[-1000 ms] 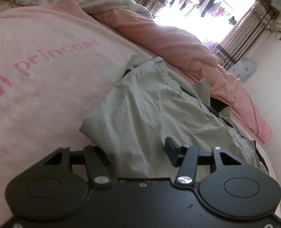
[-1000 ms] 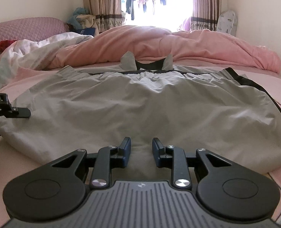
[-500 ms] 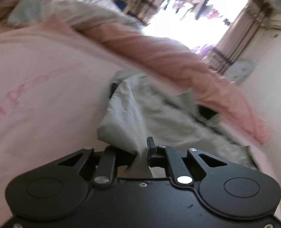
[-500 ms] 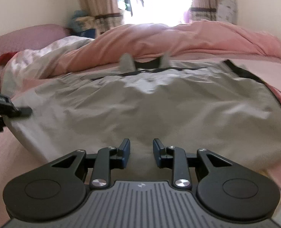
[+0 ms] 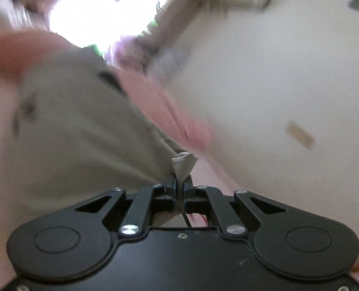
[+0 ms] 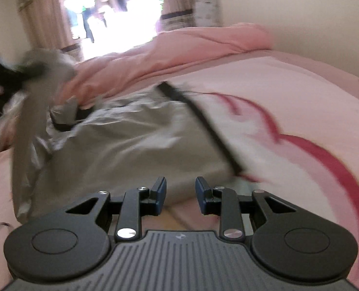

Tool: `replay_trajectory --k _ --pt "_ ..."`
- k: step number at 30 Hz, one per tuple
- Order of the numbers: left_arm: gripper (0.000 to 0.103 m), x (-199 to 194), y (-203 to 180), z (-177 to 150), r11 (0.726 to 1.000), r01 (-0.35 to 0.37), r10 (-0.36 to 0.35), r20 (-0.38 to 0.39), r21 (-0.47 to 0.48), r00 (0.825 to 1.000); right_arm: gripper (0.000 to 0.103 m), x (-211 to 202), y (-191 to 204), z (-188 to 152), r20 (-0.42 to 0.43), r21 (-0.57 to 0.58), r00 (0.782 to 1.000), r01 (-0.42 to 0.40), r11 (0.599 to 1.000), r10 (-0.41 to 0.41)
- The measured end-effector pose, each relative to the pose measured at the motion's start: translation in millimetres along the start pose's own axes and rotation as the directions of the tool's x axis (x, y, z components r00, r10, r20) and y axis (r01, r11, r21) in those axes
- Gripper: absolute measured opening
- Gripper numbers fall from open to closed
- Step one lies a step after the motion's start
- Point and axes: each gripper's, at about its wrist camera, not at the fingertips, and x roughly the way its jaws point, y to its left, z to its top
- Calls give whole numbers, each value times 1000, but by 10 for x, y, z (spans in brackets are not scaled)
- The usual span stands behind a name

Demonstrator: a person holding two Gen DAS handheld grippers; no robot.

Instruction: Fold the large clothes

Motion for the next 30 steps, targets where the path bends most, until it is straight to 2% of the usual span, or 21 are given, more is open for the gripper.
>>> replay_trajectory --k 2,3,4,6,8,9,11,12,14,17,19,21,24,26,27,28,30 --pt "2 485 25 -286 998 -39 45 -125 48 991 34 -11 -84 -13 -11 3 999 31 1000 -31" --pt "3 734 48 -465 990 -85 106 -201 108 974 34 -21 -128 -7 -13 7 999 39 999 -39" --pt "3 848 53 -591 977 -128 164 -211 173 964 34 -38 -164 -5 -10 12 999 44 999 -43" --pt "9 828 0 -674 957 -127 177 -176 261 968 35 -78 -211 6 4 28 999 32 999 -32" --pt "47 662 -96 -567 963 -84 137 -196 257 971 40 -85 -255 45 15 77 1000 -23 997 22" --pt "54 530 -184 -504 961 -69 119 -177 266 977 42 -77 -274 82 17 110 998 -60 992 59" --pt "70 156 -361 -408 926 -113 152 -80 361 985 44 -39 -297 137 23 177 987 -162 971 160" --pt "71 -16 -419 -392 900 -165 196 -36 404 980 49 -6 -273 159 29 197 978 -209 958 208" --pt "73 -372 -398 -416 843 -287 304 38 454 952 56 91 -205 213 42 186 964 -265 946 262" --pt "72 -705 -185 -571 802 -408 424 66 436 903 59 365 -49 286 31 189 952 -304 934 304" --pt "71 -788 28 -668 801 -449 475 38 396 879 59 576 27 321 11 205 956 -289 935 293" --pt "71 -801 195 -719 819 -450 483 -5 356 875 58 783 116 347 -43 207 964 -248 946 262" --pt "71 -612 306 -755 796 -477 525 -32 373 851 57 868 190 339 -42 233 963 -249 940 265" --pt "71 -469 387 -795 785 -488 543 -45 380 839 45 880 270 360 -33 193 969 -235 953 246" --pt "76 -516 367 -844 782 -495 550 -45 379 834 25 887 310 363 -34 166 974 -217 962 226" --pt "76 -512 395 -847 790 -496 546 -48 361 836 9 893 333 388 -39 141 979 -192 971 200" --pt "75 -483 393 -838 810 -493 535 -55 316 843 6 809 320 447 -6 143 977 -209 968 212"
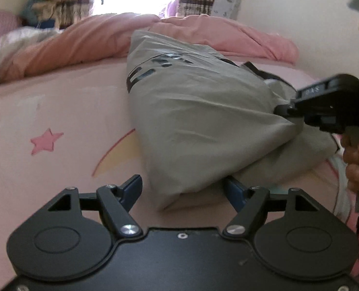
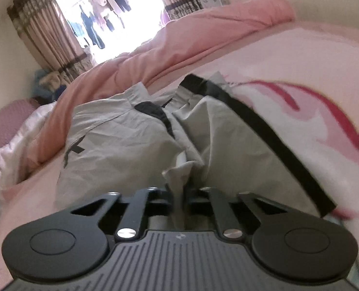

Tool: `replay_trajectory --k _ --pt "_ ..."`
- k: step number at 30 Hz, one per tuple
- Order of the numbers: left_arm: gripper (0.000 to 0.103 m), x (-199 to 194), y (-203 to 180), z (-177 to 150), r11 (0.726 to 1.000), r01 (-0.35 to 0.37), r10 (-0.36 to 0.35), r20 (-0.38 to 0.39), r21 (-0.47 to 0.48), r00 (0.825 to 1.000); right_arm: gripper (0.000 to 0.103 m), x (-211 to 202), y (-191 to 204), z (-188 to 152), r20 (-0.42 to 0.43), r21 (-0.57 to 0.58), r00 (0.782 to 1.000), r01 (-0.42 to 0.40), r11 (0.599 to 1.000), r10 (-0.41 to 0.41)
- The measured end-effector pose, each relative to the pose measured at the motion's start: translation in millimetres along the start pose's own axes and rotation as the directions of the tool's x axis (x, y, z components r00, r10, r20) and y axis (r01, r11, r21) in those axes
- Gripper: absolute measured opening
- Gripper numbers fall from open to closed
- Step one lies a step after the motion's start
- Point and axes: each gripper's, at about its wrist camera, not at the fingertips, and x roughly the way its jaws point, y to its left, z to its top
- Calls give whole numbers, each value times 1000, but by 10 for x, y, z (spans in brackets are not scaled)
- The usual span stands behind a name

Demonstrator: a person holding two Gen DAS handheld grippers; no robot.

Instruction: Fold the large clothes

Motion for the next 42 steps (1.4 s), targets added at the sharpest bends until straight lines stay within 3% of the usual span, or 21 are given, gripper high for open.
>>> replay_trajectory --k 4,6,8,10,11,12,14,17,19,26,27,29,30,32,35,38,40,42 --pt "70 -123 -91 24 999 -33 33 34 4 999 3 -470 6 216 146 0 985 -90 996 89" --pt "69 -126 -104 64 999 -41 41 46 2 998 2 -693 -36 245 205 -7 976 -78 997 77" --pt "70 -109 -89 75 999 -38 39 44 -27 998 1 -770 -172 190 242 -4 970 -10 1000 10" --pt "70 -57 -69 46 997 -58 59 22 -48 998 0 -719 -380 94 263 2 957 128 992 -124" --pt "70 -11 -49 25 996 -69 69 4 -53 998 0 -684 -546 63 228 43 964 131 990 -138" --pt "69 -3 -21 -15 996 -52 53 8 -68 999 0 -625 -746 45 157 103 984 70 992 -86" --pt "69 -18 -16 -38 998 -40 41 29 -50 999 1 -617 -877 15 131 142 991 15 990 -34" --pt "69 -10 -29 -6 998 -43 44 28 -41 999 22 -653 -826 6 109 169 988 -123 978 105" --pt "67 32 -41 17 998 -45 46 28 -44 999 42 -652 -770 -28 111 199 981 -180 963 161" --pt "65 -1 -48 -6 998 -53 54 27 -41 998 48 -293 -731 -210 19 325 977 -208 923 213" --pt "65 -1 -50 -1 998 -54 55 26 -40 998 47 -207 -723 -199 8 339 975 -211 917 221" --pt "66 0 -50 -2 998 -57 58 28 -35 998 12 -105 -642 -178 15 335 971 -231 913 240" --pt "66 -1 -53 -6 998 -55 56 32 -35 998 4 -104 -586 -163 22 321 973 -223 920 228" --pt "65 -22 -82 3 998 -63 65 46 -29 997 3 -278 -490 -108 78 267 974 -228 936 215" --pt "68 -107 -177 67 997 -74 74 91 7 993 3 -586 -471 8 162 262 957 -278 924 242" --pt "70 -170 -264 131 998 -62 59 105 29 993 3 -795 -524 -18 233 207 961 -201 957 151" --pt "75 -118 -278 105 996 -84 81 83 35 993 3 -783 -748 -92 223 222 970 -142 965 92" --pt "77 -59 -220 48 999 -47 46 77 13 996 3 -612 -981 -203 157 267 984 -126 955 86"
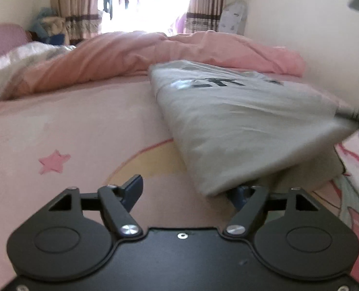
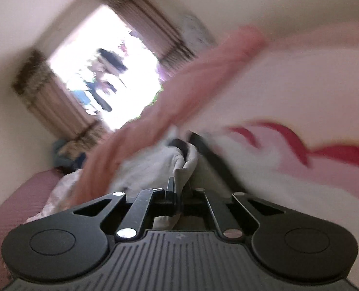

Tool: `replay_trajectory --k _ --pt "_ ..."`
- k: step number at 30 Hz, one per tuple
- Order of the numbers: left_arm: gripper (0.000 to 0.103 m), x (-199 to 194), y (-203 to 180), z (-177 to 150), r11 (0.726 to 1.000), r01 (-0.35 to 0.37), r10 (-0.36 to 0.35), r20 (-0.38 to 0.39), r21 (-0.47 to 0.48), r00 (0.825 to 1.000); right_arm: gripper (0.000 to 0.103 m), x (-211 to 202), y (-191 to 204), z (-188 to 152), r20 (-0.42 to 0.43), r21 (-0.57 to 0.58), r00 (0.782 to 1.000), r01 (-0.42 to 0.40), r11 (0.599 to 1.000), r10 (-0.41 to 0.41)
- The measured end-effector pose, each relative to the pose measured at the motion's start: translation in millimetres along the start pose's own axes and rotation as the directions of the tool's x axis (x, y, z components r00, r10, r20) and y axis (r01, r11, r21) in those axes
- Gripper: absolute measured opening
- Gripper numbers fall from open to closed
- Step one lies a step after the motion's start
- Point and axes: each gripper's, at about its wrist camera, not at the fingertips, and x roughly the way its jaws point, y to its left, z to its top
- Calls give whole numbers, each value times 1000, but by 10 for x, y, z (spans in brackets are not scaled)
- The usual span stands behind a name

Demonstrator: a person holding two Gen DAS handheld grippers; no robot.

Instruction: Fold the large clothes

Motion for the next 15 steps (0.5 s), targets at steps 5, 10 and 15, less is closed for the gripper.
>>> replay_trajectory --k 5,10,15 --pt "84 161 173 -90 999 -19 17 -65 -44 998 3 181 -164 -217 -66 -23 997 45 999 -46" --pt "83 85 231 -93 998 -13 6 -93 -69 996 5 109 -117 -192 -89 -102 994 47 994 -57" --pt "79 -398 266 -44 999 18 -21 -88 -38 996 34 -89 60 55 -37 -199 994 96 975 -105"
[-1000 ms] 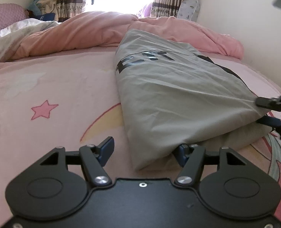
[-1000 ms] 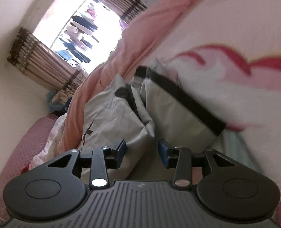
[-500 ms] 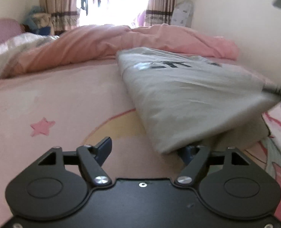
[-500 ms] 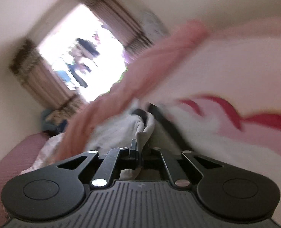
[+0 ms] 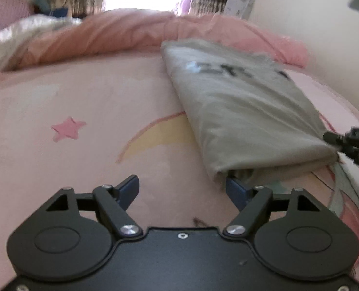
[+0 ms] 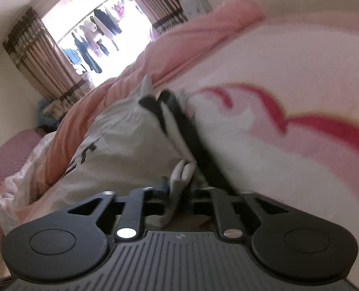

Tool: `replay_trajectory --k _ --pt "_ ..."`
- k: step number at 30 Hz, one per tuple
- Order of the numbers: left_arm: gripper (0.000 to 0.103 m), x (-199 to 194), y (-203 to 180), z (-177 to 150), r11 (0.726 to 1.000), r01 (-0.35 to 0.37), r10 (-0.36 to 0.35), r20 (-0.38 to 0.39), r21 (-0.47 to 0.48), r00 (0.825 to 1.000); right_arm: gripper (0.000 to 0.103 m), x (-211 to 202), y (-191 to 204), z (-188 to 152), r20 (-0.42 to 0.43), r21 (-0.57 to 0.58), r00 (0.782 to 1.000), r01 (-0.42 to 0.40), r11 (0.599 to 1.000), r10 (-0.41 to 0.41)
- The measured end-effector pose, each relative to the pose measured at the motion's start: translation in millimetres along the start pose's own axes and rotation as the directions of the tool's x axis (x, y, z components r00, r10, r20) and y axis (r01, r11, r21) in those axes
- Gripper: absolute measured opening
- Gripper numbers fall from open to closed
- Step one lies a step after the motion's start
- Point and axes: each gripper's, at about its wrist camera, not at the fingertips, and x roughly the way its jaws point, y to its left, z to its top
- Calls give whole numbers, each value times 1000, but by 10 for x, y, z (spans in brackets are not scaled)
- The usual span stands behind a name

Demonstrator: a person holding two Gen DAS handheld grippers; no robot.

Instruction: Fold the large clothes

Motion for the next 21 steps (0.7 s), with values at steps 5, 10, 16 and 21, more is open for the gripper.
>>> replay_trajectory --k 5,10,16,21 --pt "79 -311 92 234 999 27 -23 127 -29 992 35 -296 292 109 97 -116 994 -45 992 57" --pt "68 142 0 420 987 122 -112 90 -106 990 36 -1 431 -14 -50 -173 996 -80 982 72" --pt "66 558 -227 209 971 210 -216 -47 -112 975 20 150 202 -111 -128 -137 991 -62 989 45" --pt "68 403 -168 365 972 220 -220 5 -85 975 51 112 258 335 -67 -158 991 -126 979 116"
